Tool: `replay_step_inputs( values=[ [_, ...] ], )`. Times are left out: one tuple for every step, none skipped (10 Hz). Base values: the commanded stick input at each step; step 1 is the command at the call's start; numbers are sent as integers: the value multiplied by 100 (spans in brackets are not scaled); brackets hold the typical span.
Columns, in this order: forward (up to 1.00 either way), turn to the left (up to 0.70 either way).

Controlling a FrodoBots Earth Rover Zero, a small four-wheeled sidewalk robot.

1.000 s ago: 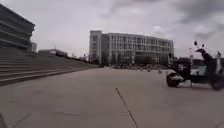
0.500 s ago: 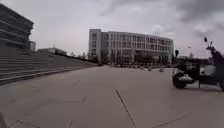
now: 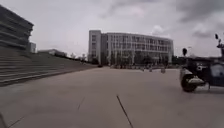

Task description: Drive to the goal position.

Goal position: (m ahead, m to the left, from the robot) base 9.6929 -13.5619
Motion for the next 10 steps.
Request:
replay_step_inputs(
  values=[
    [70, -14],
    [70, -14],
    [70, -14],
    [70, -14],
    [70, -14],
    [70, -2],
    [70, 0],
    [70, 0],
    [70, 0],
    [70, 0]
  ],
)
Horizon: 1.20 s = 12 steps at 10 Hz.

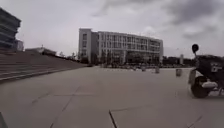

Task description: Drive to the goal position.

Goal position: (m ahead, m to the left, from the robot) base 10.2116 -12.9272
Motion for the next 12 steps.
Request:
replay_step_inputs(
  values=[
    [70, 0],
    [70, 0],
    [70, 0],
    [70, 0],
    [70, -5],
    [70, -13],
    [70, -14],
    [70, -13],
    [70, -14],
    [70, -14],
    [70, -14],
    [70, -14]
  ],
)
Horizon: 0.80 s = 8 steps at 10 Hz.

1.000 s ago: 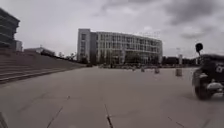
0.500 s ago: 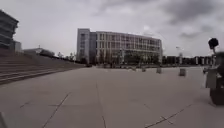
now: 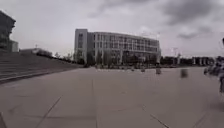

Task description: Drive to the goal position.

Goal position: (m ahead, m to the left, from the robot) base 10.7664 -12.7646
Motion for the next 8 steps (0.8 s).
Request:
replay_step_inputs(
  values=[
    [70, -14],
    [70, -14],
    [70, -14],
    [70, -14],
    [70, -14],
    [70, -14],
    [70, -14],
    [70, -14]
  ],
)
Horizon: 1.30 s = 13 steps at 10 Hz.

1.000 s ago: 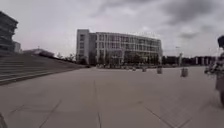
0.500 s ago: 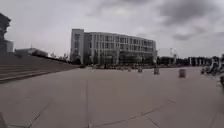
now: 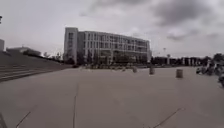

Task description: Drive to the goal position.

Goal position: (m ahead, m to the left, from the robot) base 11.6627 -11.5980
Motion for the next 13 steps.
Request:
replay_step_inputs(
  values=[
    [70, -14],
    [70, -14],
    [70, -14],
    [70, -14],
    [70, -14],
    [70, -14],
    [70, -14],
    [70, -14],
    [70, -14],
    [70, -14],
    [70, -14],
    [70, -14],
    [70, -13]
  ],
)
